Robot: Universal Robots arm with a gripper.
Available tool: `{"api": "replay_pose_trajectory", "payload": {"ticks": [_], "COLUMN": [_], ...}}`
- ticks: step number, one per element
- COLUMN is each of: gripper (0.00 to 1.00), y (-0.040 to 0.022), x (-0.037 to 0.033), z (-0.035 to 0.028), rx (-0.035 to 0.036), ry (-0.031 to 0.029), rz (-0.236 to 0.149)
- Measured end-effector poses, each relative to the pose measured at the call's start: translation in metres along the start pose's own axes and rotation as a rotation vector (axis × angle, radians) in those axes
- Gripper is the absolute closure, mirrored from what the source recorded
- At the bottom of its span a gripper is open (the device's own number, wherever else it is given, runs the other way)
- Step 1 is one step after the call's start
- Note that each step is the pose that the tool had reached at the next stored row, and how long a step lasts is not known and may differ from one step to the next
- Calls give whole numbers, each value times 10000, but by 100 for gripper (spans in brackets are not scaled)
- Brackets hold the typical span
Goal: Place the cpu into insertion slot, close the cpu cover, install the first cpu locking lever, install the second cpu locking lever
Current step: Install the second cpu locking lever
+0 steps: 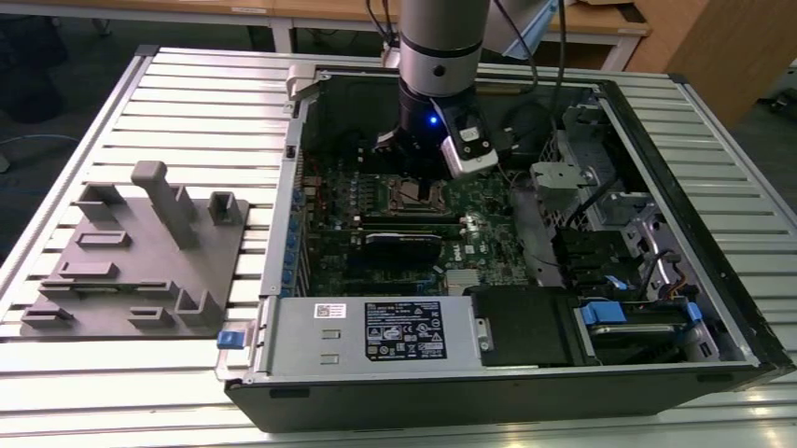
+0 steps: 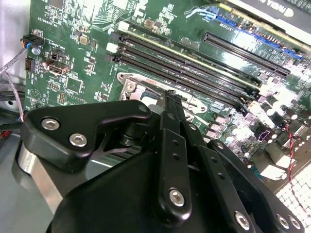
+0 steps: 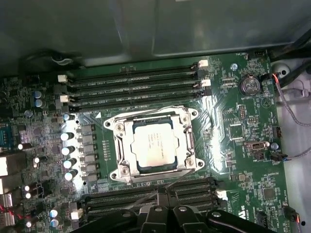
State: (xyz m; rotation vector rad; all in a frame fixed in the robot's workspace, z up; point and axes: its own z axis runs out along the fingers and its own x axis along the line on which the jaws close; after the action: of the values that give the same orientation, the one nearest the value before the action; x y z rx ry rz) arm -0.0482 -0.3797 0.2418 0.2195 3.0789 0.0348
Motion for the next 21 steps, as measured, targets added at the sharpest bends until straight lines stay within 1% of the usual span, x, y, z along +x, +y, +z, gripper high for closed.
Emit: {"api": "replay_pose_trajectory", "payload": {"ticks": [6,13,21], "gripper": [90,90,90], "y": [-34,-37,-45], "x": [16,25,94], "z": [-1,-2,-2], "rx": [-26,-30,-32], "ry": [-3,-5,-5], "rz": [-11,-10,-12]}}
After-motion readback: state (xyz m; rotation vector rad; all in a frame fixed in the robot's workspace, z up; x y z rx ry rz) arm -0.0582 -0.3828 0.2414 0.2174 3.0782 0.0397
